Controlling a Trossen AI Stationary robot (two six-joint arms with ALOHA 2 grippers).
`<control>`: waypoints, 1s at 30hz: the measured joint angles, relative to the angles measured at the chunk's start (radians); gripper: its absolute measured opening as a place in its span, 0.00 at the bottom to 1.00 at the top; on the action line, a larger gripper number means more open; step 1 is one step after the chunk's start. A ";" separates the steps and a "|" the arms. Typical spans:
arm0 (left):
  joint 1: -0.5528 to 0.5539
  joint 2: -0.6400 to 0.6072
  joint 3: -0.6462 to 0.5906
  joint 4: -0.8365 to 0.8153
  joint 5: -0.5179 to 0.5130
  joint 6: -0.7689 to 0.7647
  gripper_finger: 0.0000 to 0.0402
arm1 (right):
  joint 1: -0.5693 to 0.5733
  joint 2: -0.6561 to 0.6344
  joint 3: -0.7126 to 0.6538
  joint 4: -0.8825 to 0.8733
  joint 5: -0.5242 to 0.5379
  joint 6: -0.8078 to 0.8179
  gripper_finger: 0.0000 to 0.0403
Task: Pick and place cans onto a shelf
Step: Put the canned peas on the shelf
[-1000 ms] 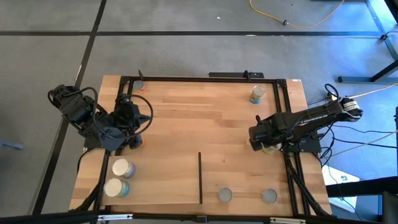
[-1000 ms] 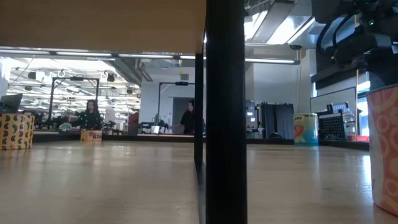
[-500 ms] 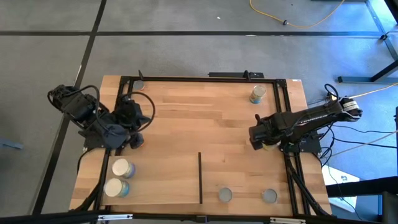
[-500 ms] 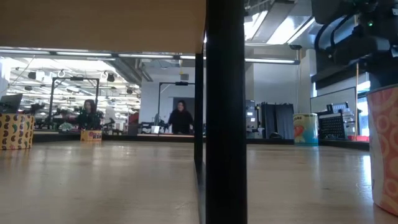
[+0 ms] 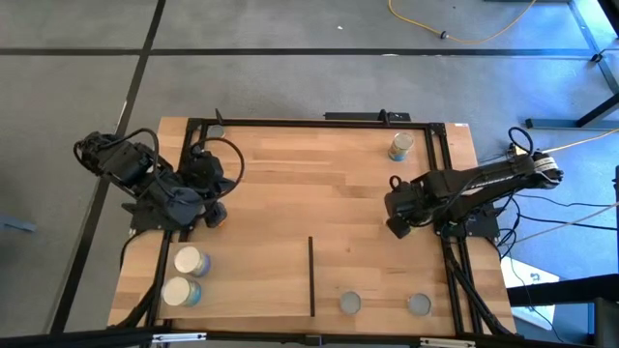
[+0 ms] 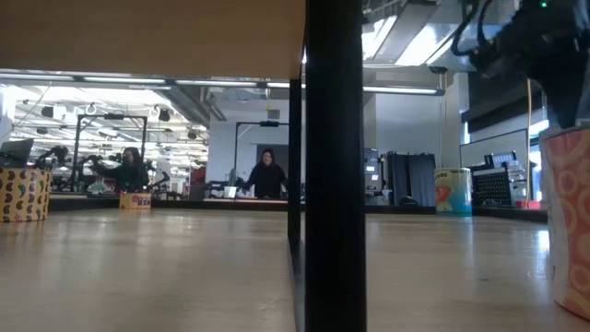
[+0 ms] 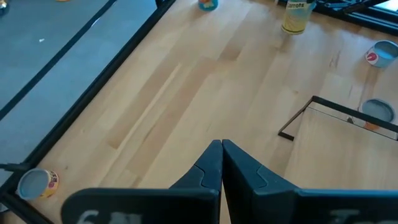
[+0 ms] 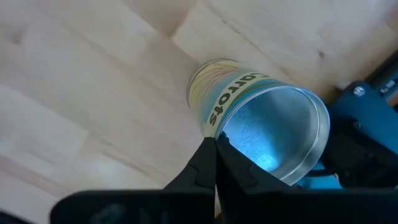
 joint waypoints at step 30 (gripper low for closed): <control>0.000 0.000 0.000 0.000 0.109 0.080 0.00 | -0.169 0.799 1.060 -0.126 0.183 -0.992 0.00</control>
